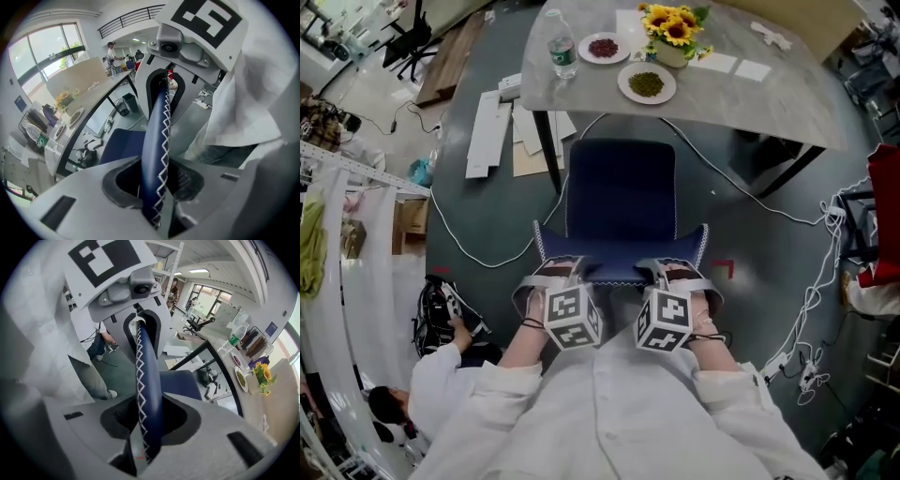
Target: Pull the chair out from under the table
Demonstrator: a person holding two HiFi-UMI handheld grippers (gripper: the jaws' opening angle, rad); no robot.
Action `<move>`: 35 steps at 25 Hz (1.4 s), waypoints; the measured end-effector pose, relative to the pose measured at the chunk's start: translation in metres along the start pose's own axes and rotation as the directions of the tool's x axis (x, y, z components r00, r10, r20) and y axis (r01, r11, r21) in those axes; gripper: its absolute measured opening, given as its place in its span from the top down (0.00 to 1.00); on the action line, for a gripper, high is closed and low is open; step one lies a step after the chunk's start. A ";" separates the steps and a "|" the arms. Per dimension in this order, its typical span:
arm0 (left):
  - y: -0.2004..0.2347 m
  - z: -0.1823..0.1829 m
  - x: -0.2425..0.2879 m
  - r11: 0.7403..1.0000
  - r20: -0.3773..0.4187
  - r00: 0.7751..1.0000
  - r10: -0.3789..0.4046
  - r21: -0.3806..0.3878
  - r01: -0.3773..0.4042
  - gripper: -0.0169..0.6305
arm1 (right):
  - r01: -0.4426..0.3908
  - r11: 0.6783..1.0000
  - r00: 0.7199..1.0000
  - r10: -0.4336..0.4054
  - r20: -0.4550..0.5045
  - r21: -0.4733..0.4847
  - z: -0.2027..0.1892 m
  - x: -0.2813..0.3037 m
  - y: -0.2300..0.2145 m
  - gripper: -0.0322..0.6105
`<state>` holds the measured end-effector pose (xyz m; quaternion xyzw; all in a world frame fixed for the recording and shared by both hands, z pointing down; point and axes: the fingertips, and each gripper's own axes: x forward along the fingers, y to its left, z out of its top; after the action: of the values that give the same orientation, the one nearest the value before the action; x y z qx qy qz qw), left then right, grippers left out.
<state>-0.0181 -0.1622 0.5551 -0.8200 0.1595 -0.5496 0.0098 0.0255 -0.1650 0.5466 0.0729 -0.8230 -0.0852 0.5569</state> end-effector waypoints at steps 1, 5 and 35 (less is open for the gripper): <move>-0.006 -0.003 -0.002 1.000 0.002 1.000 -0.003 0.011 0.003 0.78 | 0.002 1.000 1.000 -0.002 -0.002 0.014 0.002 0.000 0.007 0.79; -0.033 -0.016 -0.011 0.998 0.012 1.000 -0.012 0.054 0.012 0.78 | 0.013 0.997 1.000 -0.012 -0.013 0.071 0.011 -0.002 0.040 0.79; -0.250 -0.030 -0.054 0.999 -0.013 1.000 -0.025 0.047 0.026 0.78 | -0.017 0.998 1.000 0.017 0.000 0.058 -0.004 -0.051 0.253 0.79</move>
<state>-0.0015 0.0950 0.5661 -0.8179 0.1361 -0.5586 0.0212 0.0422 0.0924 0.5577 0.0821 -0.8256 -0.0568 0.5553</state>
